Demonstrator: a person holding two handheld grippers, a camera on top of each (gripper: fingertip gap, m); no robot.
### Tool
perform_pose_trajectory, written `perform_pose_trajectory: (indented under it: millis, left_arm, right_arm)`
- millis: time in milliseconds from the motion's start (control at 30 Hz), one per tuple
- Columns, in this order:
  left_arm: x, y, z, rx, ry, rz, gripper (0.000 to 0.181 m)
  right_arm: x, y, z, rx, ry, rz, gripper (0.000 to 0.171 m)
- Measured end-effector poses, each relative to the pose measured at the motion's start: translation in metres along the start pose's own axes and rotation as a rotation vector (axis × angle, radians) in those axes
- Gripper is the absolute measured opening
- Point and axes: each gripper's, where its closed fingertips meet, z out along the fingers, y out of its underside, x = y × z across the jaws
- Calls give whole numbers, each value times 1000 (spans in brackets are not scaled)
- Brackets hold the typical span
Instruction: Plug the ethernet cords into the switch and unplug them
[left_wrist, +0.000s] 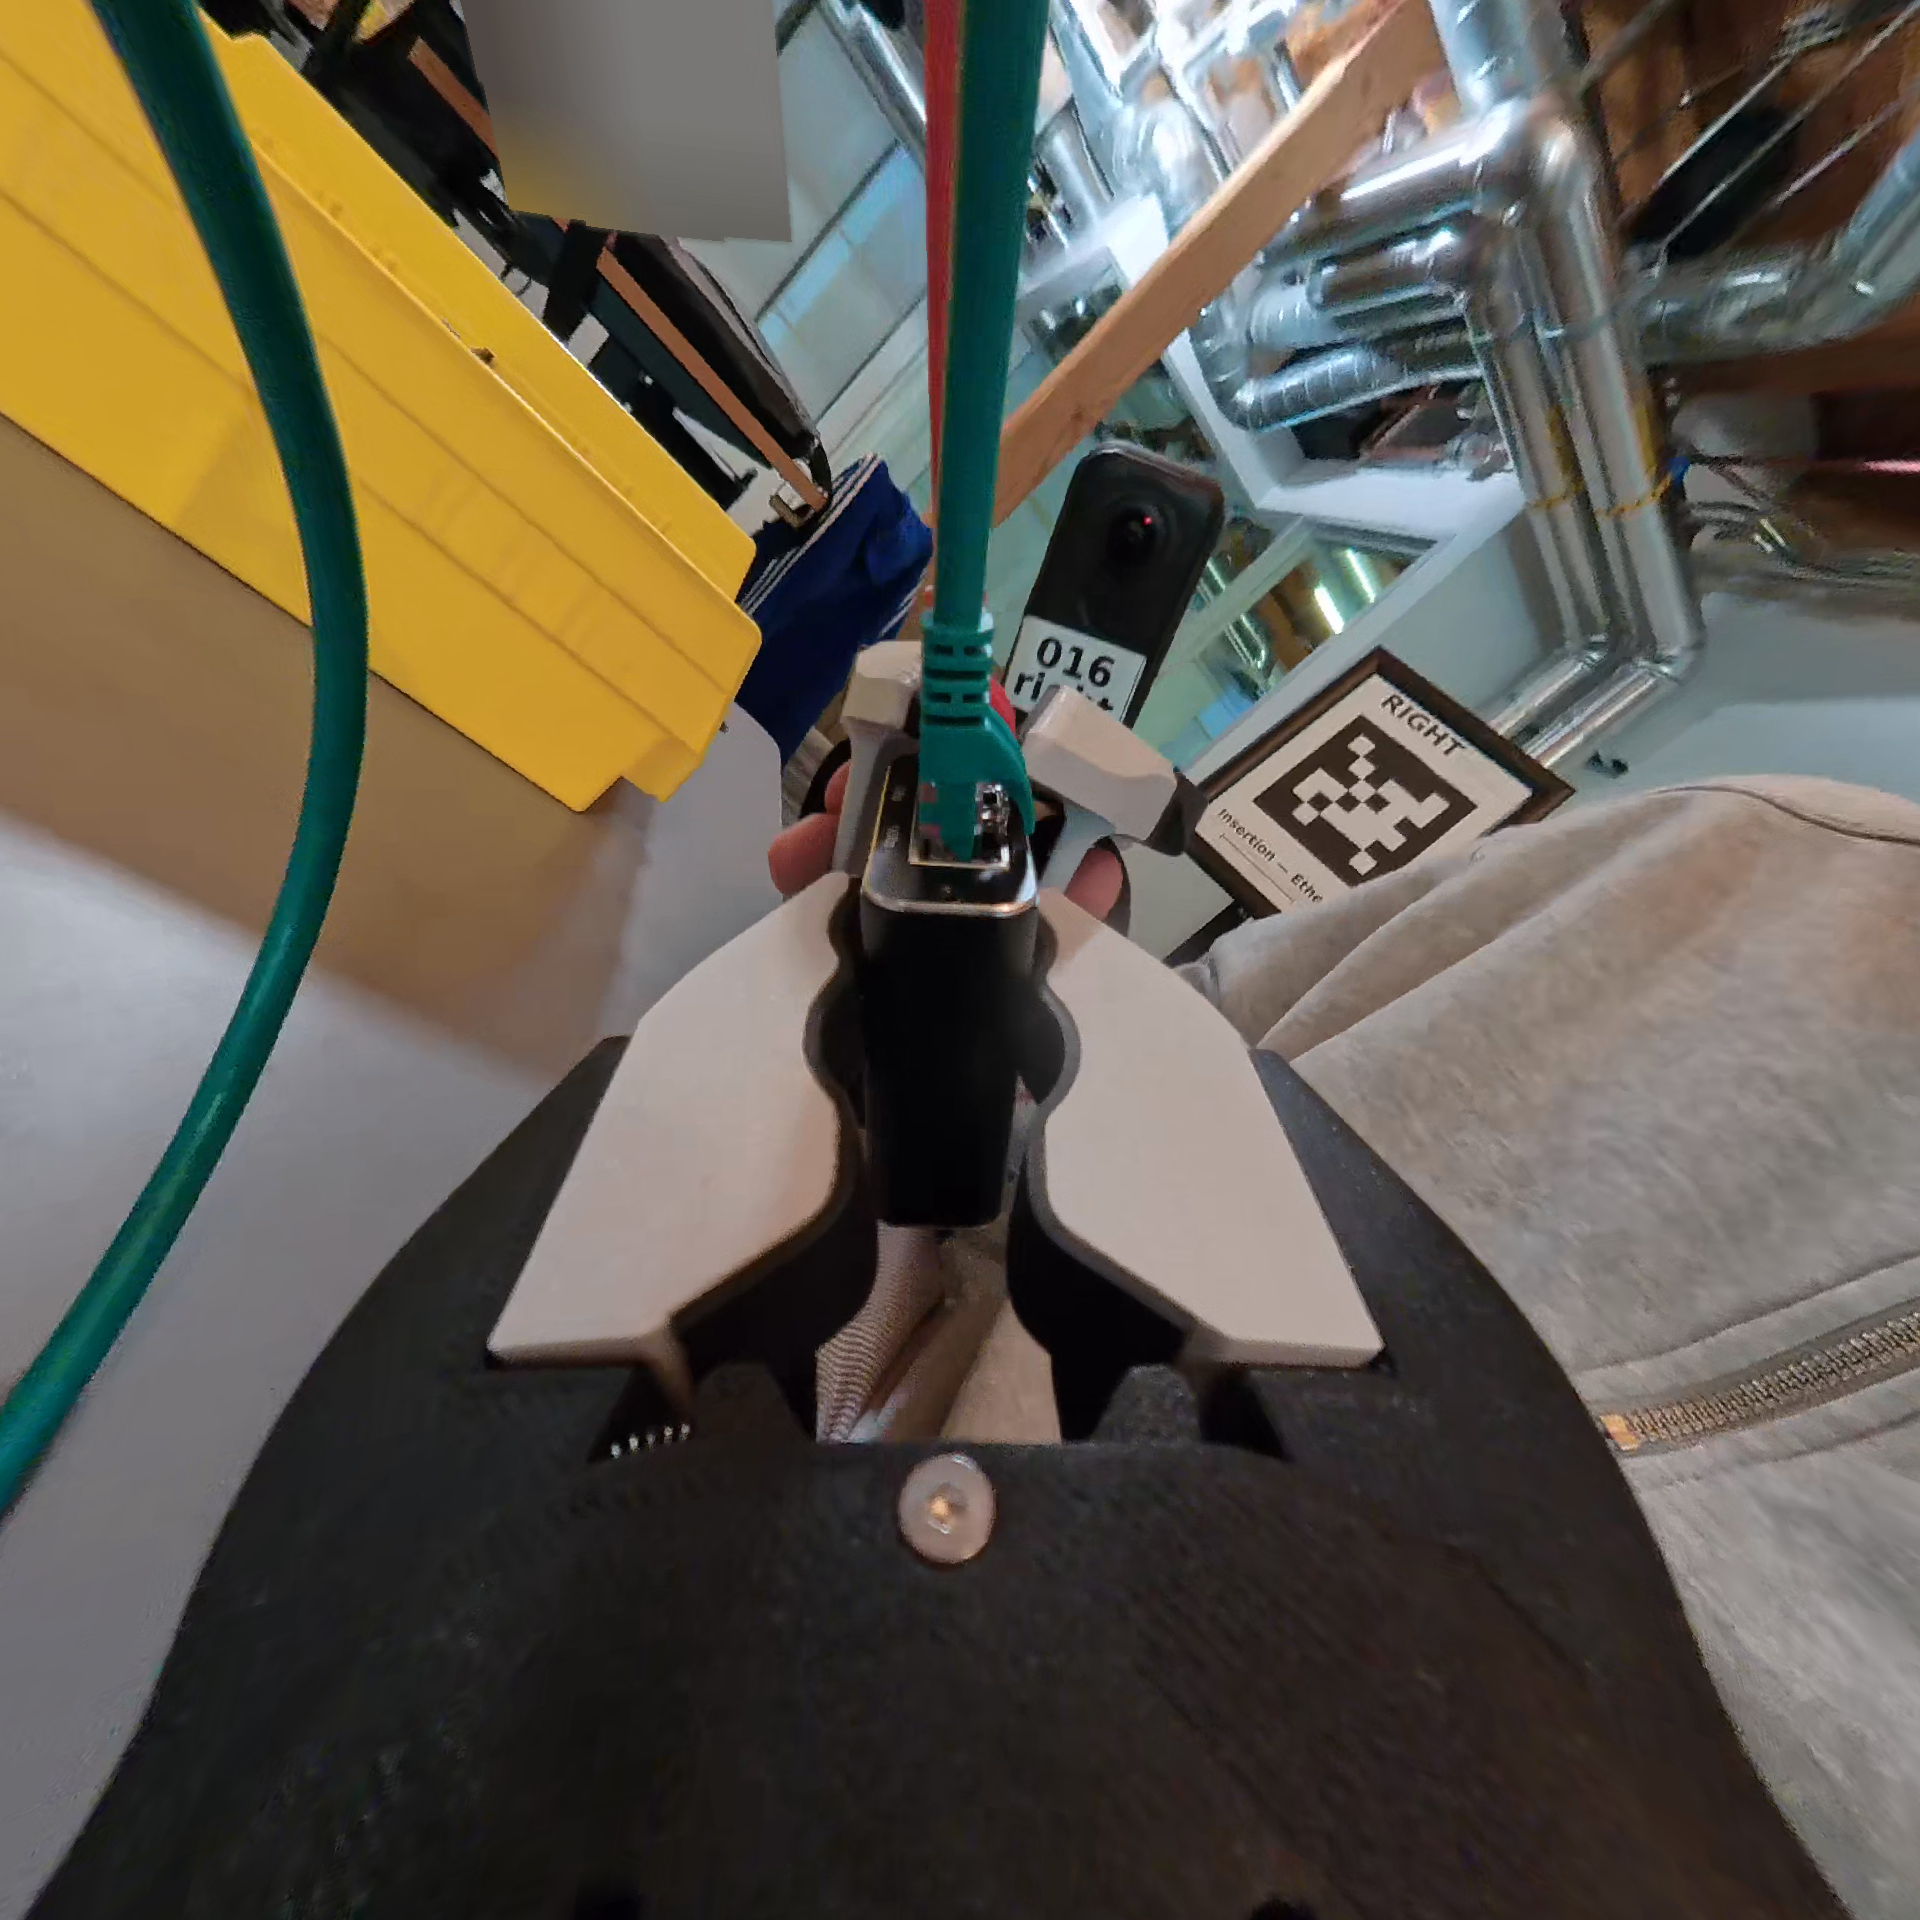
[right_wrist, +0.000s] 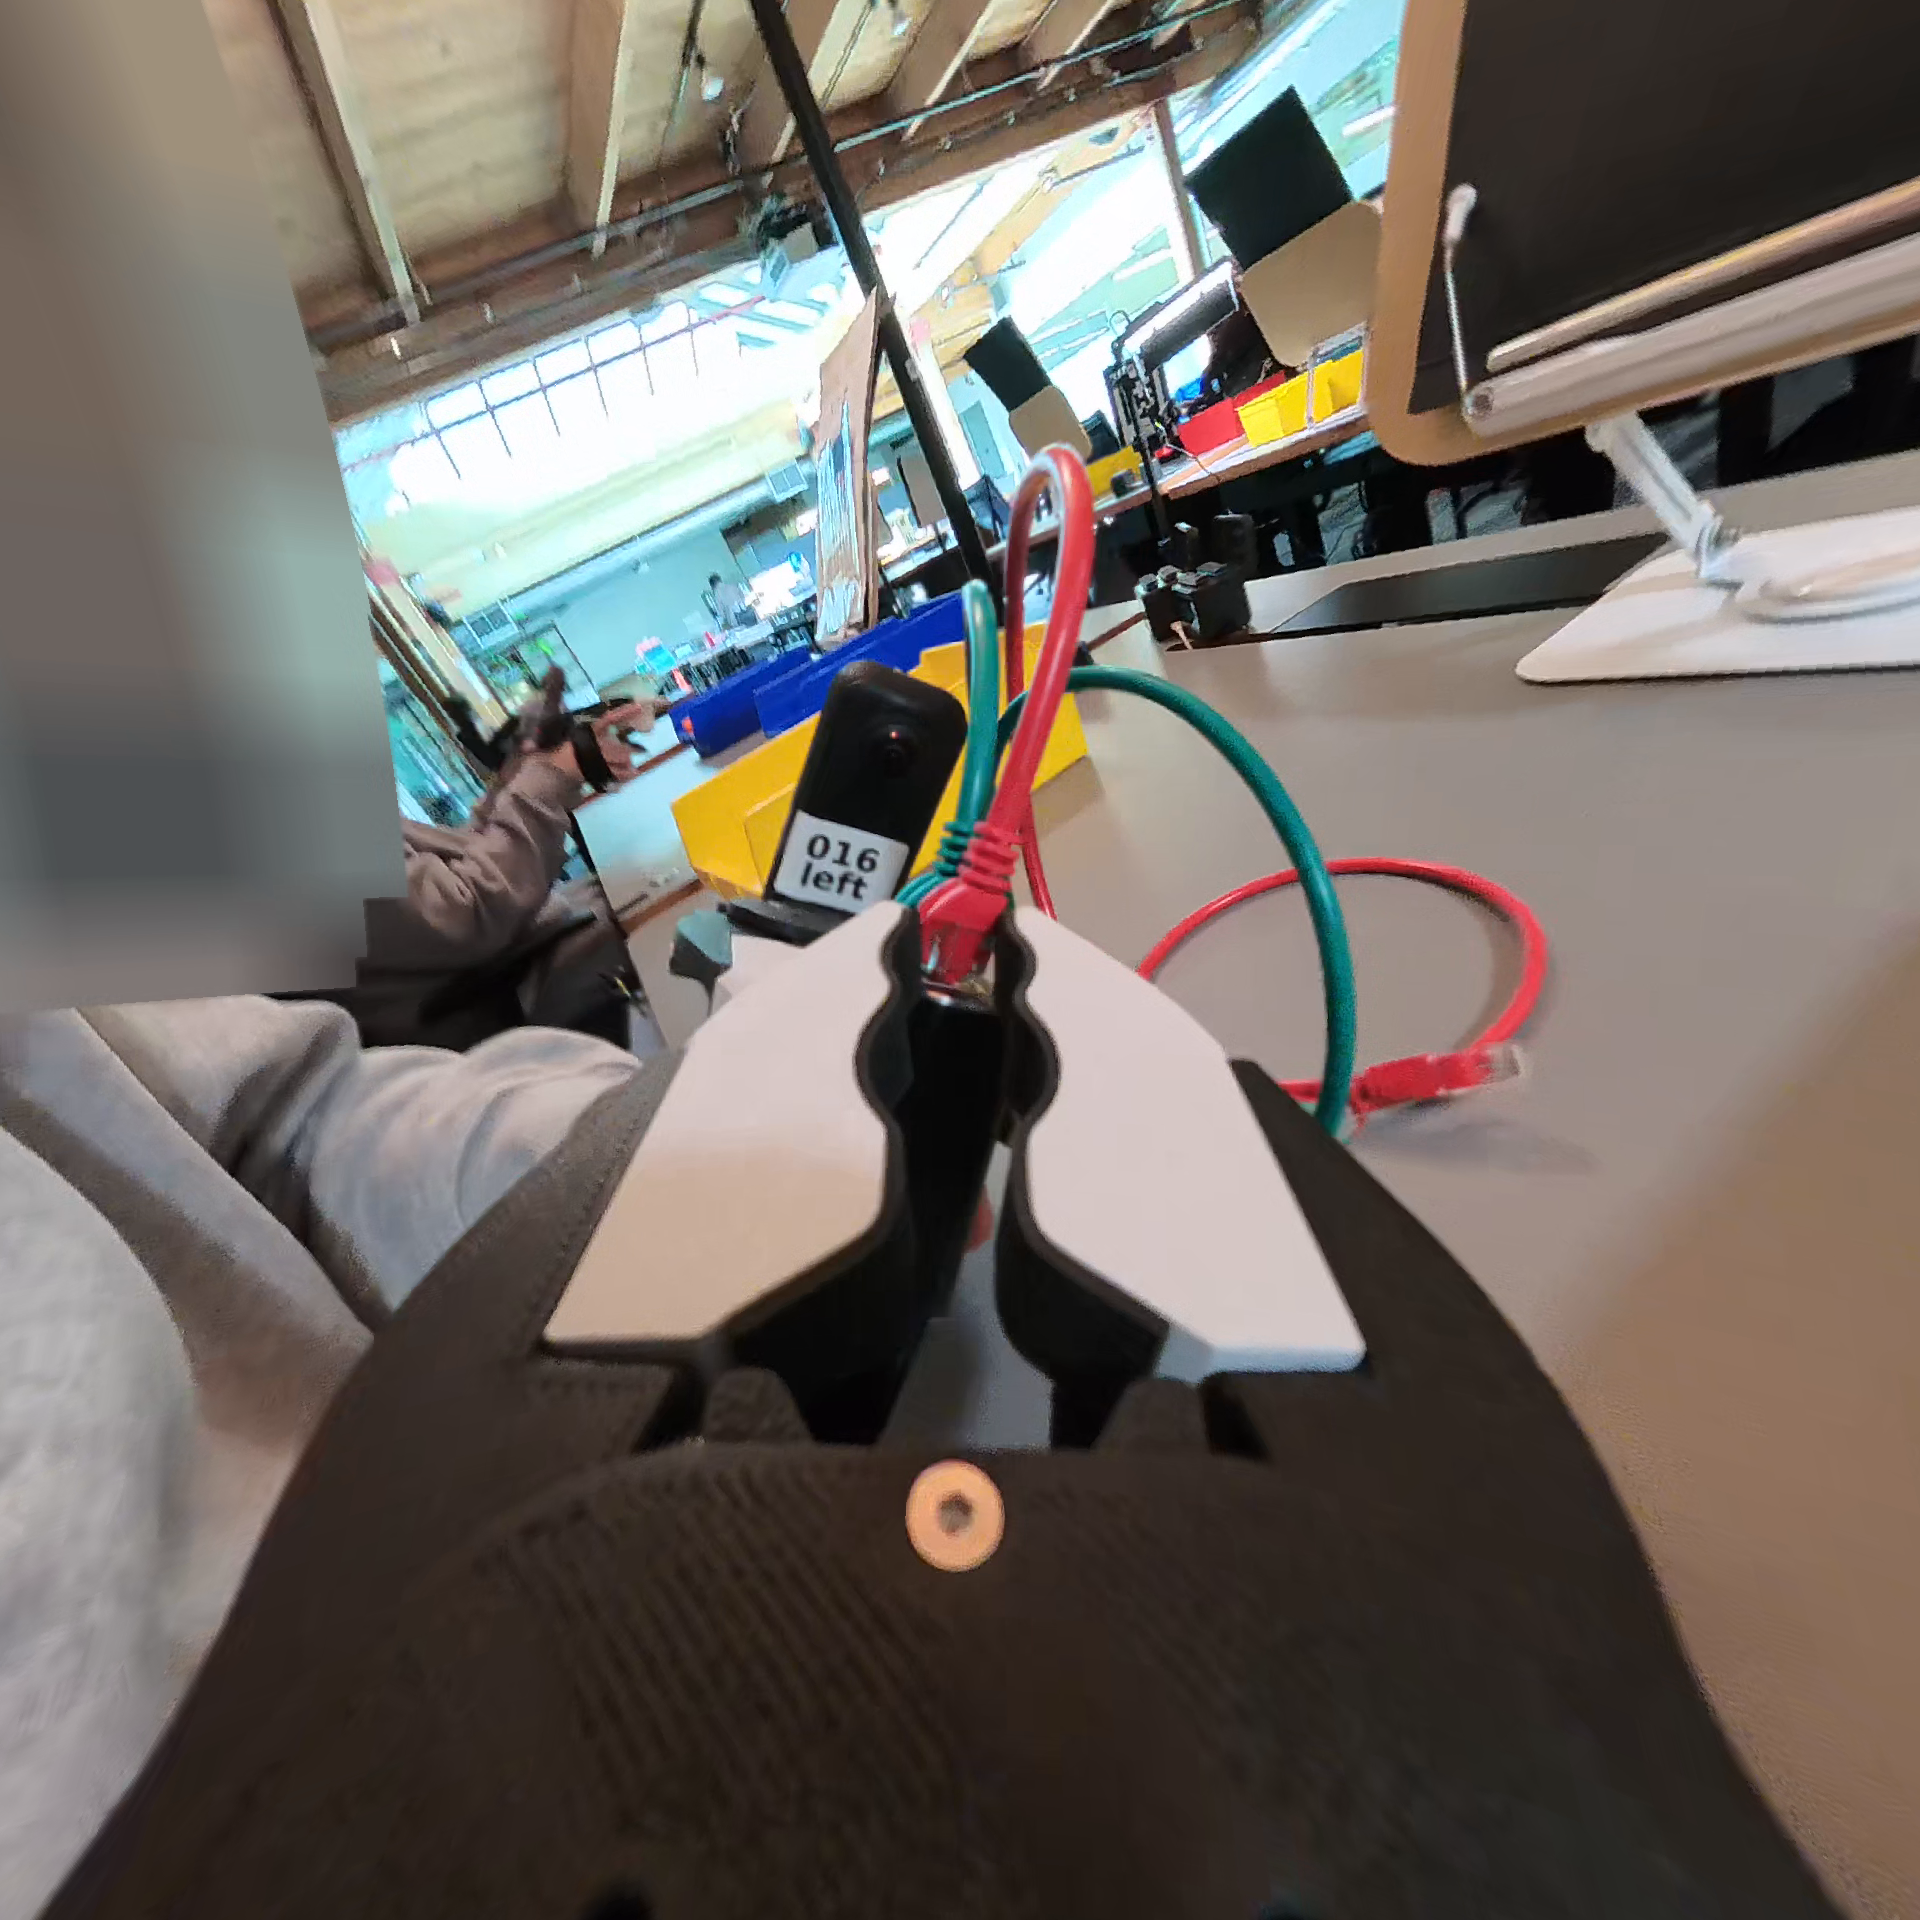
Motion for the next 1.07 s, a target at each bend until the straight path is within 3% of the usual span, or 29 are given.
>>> perform_pose_trajectory:
  millis: [433, 667, 800, 967, 1067]
  left_arm:
    - [15, 4, 0, -25, 49, -47, 29]
    - [8, 16, -2, -36, 8, -114, 29]
    - [8, 27, -9, -142, -3, -110, 29]
    - [8, 28, -15, -130, -22, -114, 29]
    - [12, 26, -19, -86, 18, -170, 29]
  right_arm:
    - [-11, -7, 0, 50, -24, 139, 14]
    - [-8, 7, 0, -8, -42, 162, 13]
    - [-10, 16, 0, -93, -121, 210, 13]
    - [-14, 18, 2, -167, -21, -79, 13]
    - [-9, 13, 3, -183, 128, -300, 12]
